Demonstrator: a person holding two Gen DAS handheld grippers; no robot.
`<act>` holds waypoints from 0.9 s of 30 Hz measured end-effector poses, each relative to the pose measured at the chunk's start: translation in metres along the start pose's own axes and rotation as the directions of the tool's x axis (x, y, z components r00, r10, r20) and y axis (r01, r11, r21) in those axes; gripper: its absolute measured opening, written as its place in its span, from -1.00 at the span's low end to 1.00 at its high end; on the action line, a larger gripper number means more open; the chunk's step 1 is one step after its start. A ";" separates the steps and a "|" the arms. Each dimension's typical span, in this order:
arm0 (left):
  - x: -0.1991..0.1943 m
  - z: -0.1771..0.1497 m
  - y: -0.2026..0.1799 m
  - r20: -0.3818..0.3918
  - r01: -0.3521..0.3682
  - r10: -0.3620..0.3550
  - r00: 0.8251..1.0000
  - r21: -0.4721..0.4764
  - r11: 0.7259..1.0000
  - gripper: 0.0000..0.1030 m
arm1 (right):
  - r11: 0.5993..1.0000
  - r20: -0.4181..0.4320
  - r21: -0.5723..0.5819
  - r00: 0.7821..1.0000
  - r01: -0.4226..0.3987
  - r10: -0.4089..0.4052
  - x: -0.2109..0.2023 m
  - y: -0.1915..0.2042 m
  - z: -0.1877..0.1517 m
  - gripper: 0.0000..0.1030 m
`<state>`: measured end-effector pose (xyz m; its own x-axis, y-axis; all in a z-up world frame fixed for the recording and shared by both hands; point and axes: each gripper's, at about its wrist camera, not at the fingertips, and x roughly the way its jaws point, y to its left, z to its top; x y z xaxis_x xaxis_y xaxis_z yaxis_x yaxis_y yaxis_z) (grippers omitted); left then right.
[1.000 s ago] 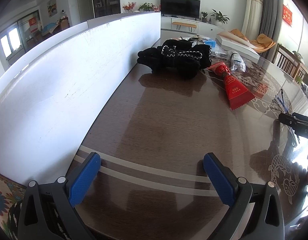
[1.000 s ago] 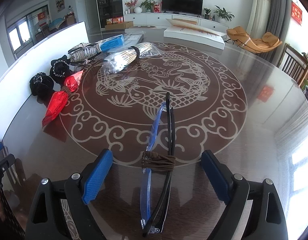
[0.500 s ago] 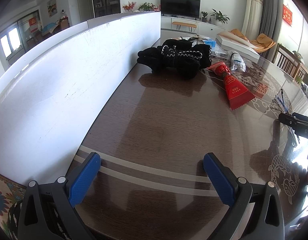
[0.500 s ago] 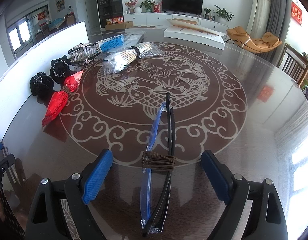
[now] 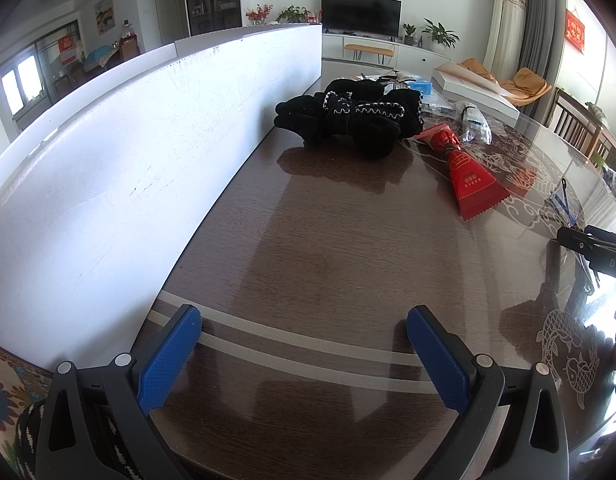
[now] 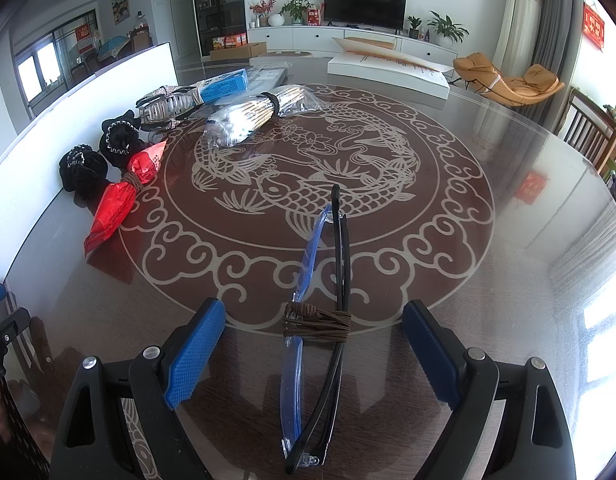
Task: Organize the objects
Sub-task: 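Lift the eyeglasses off the table and hold them with the right tool, then grasp the red wrapped bottle with the left tool while the right tool carries the eyeglasses to the bin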
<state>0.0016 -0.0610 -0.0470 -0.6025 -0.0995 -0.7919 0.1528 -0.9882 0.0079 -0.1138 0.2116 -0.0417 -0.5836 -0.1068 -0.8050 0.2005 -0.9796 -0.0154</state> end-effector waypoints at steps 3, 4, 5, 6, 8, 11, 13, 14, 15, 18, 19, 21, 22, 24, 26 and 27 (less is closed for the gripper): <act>0.000 0.000 0.000 0.000 0.000 0.000 1.000 0.000 1.000 1.00 | 1.000 0.000 0.000 1.000 0.000 0.000 0.000 0.000 0.000 0.76; 0.000 0.000 0.000 0.000 0.000 0.000 1.000 0.000 1.000 1.00 | 1.000 0.000 0.000 1.000 0.000 0.000 0.000 0.000 0.000 0.76; 0.000 0.000 0.000 0.000 0.000 0.000 1.000 0.000 1.000 1.00 | 1.000 0.000 0.000 1.000 0.000 0.000 0.000 0.000 0.000 0.76; 0.000 0.000 0.000 0.000 0.000 0.000 1.000 0.000 1.000 1.00 | 1.000 0.000 0.000 1.000 0.000 0.000 0.000 0.000 0.000 0.76; 0.000 0.000 0.000 0.000 0.000 0.000 1.000 0.000 1.000 1.00 | 1.000 0.000 0.000 1.000 0.000 0.000 0.000 0.000 0.000 0.76; 0.000 0.000 0.000 0.000 0.000 0.000 1.000 0.000 1.000 1.00 | 1.000 0.000 0.000 1.000 0.000 0.000 0.000 0.000 0.000 0.76; 0.000 0.000 0.000 0.000 0.000 0.000 1.000 0.000 1.000 1.00 | 1.000 0.000 -0.001 1.000 -0.004 0.004 0.000 0.000 0.000 0.76; 0.000 0.000 0.000 0.000 0.000 0.000 1.000 0.000 1.000 1.00 | 1.000 0.000 -0.002 1.000 -0.004 0.004 0.000 0.000 0.000 0.76; 0.000 0.000 0.000 0.000 0.000 0.000 1.000 0.000 1.000 1.00 | 1.000 0.000 -0.002 1.000 -0.005 0.005 0.000 0.000 0.000 0.76; 0.000 0.000 0.000 -0.006 0.005 -0.005 1.000 0.003 1.000 1.00 | 1.000 0.000 -0.002 1.000 -0.004 0.004 0.000 0.000 0.000 0.76; -0.001 0.001 -0.001 -0.014 0.011 -0.011 1.000 0.011 1.000 1.00 | 1.000 0.000 -0.002 1.000 -0.004 0.004 0.000 0.000 0.000 0.76; -0.003 0.001 -0.001 -0.025 0.051 -0.050 0.998 0.015 0.999 1.00 | 1.000 0.000 -0.002 1.000 -0.004 0.004 0.000 0.000 0.000 0.76; -0.005 0.001 0.000 -0.023 0.094 -0.094 0.995 0.002 0.996 1.00 | 1.000 0.000 -0.002 1.000 -0.006 0.006 0.000 0.000 0.000 0.76; -0.009 0.005 0.001 -0.018 0.181 -0.182 0.983 -0.035 0.983 1.00 | 1.000 0.000 -0.004 1.000 -0.007 0.007 0.000 0.001 0.000 0.76; -0.012 0.011 -0.004 -0.011 0.220 -0.221 0.975 -0.047 0.974 1.00 | 1.000 0.000 -0.005 1.000 -0.008 0.008 0.000 0.000 0.000 0.76; -0.013 0.015 -0.010 -0.010 0.237 -0.237 0.971 -0.038 0.971 1.00 | 1.000 0.000 -0.005 1.000 -0.008 0.008 0.000 0.000 0.000 0.76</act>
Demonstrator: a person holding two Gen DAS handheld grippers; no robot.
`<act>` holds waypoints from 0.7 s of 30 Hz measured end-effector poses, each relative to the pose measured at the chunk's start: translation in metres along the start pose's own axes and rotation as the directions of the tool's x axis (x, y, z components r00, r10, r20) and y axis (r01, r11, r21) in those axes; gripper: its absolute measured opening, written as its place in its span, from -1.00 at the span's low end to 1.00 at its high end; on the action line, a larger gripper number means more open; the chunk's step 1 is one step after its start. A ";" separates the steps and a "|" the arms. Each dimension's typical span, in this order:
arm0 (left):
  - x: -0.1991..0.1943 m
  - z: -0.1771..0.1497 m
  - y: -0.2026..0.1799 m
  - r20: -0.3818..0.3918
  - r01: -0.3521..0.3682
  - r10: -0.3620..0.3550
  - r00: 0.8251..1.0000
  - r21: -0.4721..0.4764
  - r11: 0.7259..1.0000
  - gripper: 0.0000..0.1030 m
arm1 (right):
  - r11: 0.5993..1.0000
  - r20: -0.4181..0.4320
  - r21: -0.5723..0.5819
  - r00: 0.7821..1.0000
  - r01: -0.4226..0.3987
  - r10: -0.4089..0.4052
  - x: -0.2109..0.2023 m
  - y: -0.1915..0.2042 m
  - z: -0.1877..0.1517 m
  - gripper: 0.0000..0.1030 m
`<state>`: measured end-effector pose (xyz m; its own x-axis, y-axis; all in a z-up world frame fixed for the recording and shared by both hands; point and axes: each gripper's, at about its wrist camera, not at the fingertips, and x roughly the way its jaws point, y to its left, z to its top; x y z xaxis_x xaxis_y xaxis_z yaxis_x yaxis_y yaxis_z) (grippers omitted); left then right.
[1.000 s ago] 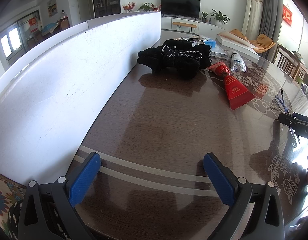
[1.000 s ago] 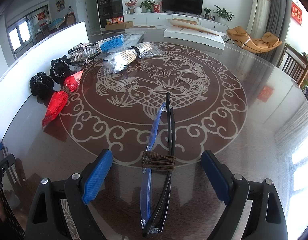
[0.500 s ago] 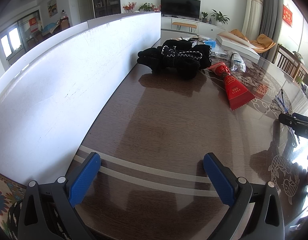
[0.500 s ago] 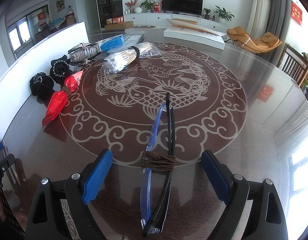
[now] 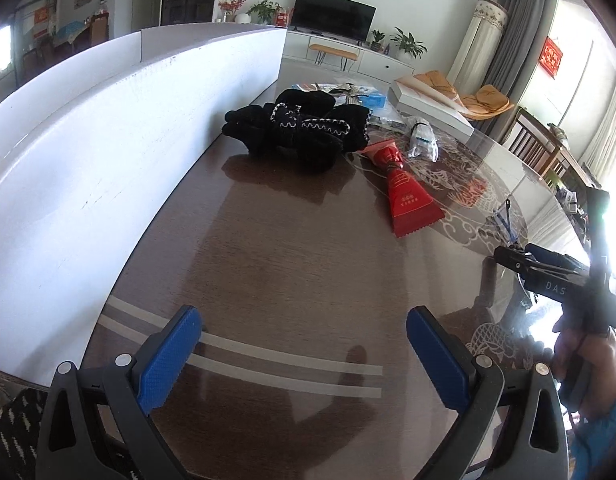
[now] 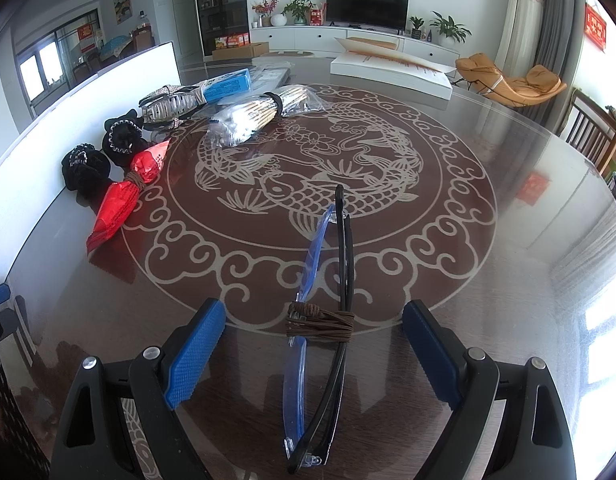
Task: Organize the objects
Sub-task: 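Grasp the red wrapped bottle with the left tool while the right tool carries the eyeglasses to the bin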
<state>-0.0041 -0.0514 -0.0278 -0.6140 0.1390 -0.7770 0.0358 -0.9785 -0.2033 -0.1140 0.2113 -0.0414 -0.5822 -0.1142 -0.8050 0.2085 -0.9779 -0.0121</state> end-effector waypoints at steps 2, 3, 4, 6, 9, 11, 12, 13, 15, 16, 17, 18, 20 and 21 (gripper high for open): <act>0.005 0.010 -0.017 -0.012 0.025 -0.024 1.000 0.039 0.999 1.00 | 1.000 0.000 0.000 1.000 -0.001 0.001 0.000 0.000 0.000 0.76; 0.009 0.017 -0.028 -0.017 0.028 -0.027 0.999 0.065 0.998 1.00 | 1.000 0.000 -0.001 1.000 -0.003 0.003 0.000 0.000 0.000 0.76; 0.014 0.025 -0.040 -0.021 0.028 -0.026 0.999 0.090 0.996 1.00 | 1.000 0.000 -0.003 1.000 -0.004 0.004 0.000 0.001 0.000 0.76; 0.029 0.042 -0.059 -0.032 0.023 -0.019 0.999 0.127 0.992 1.00 | 1.000 0.000 -0.004 1.000 -0.006 0.006 0.000 0.001 0.000 0.76; 0.063 0.069 -0.078 -0.087 0.015 -0.004 0.996 0.128 0.992 0.75 | 1.000 0.003 0.002 1.000 -0.014 0.014 -0.001 -0.001 -0.001 0.76; 0.085 0.083 -0.087 -0.132 0.002 0.015 0.991 0.126 0.992 0.47 | 1.000 0.007 0.011 1.000 -0.026 0.026 -0.002 -0.003 -0.001 0.76; 0.094 0.088 -0.091 -0.145 -0.008 0.027 0.989 0.131 0.991 0.23 | 0.999 0.010 0.016 0.999 -0.031 0.031 -0.002 -0.003 -0.001 0.76; 0.098 0.091 -0.096 -0.134 -0.040 0.061 0.989 0.152 0.987 0.05 | 0.999 0.011 0.020 0.999 -0.036 0.036 -0.002 -0.004 -0.001 0.76; 0.102 0.094 -0.103 -0.115 -0.089 0.114 0.987 0.200 0.976 -0.62 | 0.999 0.011 0.019 0.999 -0.049 0.049 -0.003 -0.005 -0.001 0.75; 0.102 0.094 -0.103 -0.115 -0.085 0.110 0.987 0.204 0.975 -0.62 | 0.999 0.005 0.011 0.999 -0.039 0.039 -0.005 -0.005 -0.001 0.58; 0.099 0.091 -0.099 -0.111 -0.070 0.093 0.990 0.196 0.978 -0.64 | 1.000 -0.006 -0.011 1.000 -0.009 0.009 -0.007 -0.004 -0.001 0.38; 0.093 0.087 -0.096 -0.095 -0.067 0.087 0.992 0.196 0.978 -0.65 | 0.999 -0.012 -0.029 1.000 -0.019 0.018 -0.010 -0.003 -0.001 -0.13; 0.077 0.075 -0.088 -0.058 -0.062 0.074 0.996 0.197 0.979 -0.66 | 0.999 -0.052 -0.051 0.999 -0.017 0.014 -0.012 -0.002 -0.001 -0.44; 0.067 0.069 -0.082 -0.044 -0.042 0.051 0.998 0.184 0.982 -0.66 | 0.998 -0.069 -0.055 0.997 -0.027 0.023 -0.013 -0.002 -0.002 -0.44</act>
<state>-0.1023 0.0279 -0.0220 -0.5761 0.0953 -0.8118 -0.0839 -0.9948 -0.0572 -0.1052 0.2149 -0.0316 -0.5218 -0.1246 -0.8439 0.2673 -0.9633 -0.0231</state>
